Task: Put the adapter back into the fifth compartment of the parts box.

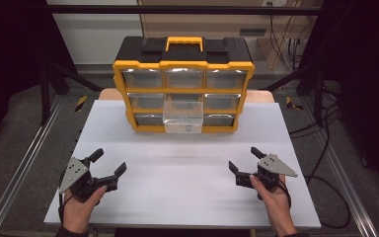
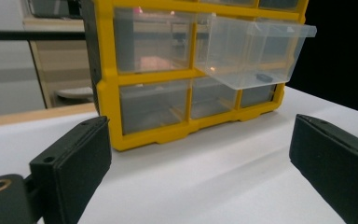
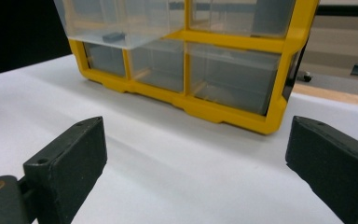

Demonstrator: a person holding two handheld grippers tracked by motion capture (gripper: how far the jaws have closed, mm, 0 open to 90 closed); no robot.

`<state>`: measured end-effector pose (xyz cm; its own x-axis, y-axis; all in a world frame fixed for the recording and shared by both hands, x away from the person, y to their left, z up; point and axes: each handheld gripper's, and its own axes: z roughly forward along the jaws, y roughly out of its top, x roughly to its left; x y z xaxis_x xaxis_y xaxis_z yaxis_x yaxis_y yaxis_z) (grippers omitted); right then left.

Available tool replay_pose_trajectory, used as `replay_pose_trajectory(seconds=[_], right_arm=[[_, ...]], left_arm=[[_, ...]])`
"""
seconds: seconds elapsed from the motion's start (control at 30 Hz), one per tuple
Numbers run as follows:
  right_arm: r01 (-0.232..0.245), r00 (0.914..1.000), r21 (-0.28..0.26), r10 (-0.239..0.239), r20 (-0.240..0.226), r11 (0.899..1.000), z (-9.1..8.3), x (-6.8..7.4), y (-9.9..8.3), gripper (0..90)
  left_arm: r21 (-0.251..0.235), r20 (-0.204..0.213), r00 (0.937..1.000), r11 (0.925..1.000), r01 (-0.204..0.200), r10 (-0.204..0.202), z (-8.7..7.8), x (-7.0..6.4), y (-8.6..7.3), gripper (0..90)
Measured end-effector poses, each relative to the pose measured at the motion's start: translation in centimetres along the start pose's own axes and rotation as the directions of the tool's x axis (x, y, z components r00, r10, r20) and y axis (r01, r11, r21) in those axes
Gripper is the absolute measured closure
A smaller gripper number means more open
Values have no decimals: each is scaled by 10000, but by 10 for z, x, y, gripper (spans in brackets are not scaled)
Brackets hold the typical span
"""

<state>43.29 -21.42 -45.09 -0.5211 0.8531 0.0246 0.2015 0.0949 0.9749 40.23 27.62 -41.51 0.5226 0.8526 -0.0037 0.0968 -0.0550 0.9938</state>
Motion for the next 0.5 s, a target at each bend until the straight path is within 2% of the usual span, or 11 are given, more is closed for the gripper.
replay_pose_trajectory(seconds=[0.07,0.17,0.23,0.3,0.37,0.5], right_arm=[[60,10000,145,-61,65,9999,1,1,-2,57],[273,9995,352,-279,167,9990,2,3,-3,56],[489,9982,664,-510,312,9966,0,5,-5,58],[777,9964,716,-798,273,9944,-2,6,-5,56],[699,9974,688,-710,143,9952,-3,7,-5,55],[821,9966,755,-824,4,9938,-1,10,-6,52]], left_arm=[[-141,0,9998,9997,-182,182,1,-6,8,60],[-10,163,9987,9989,-476,476,5,-15,13,56],[137,194,9992,9992,-364,361,7,-20,12,57],[331,412,9990,9993,-182,169,11,-24,12,57],[337,472,9989,9994,-12,-4,13,-30,14,54],[445,650,9979,9990,-93,64,21,-38,21,52]])
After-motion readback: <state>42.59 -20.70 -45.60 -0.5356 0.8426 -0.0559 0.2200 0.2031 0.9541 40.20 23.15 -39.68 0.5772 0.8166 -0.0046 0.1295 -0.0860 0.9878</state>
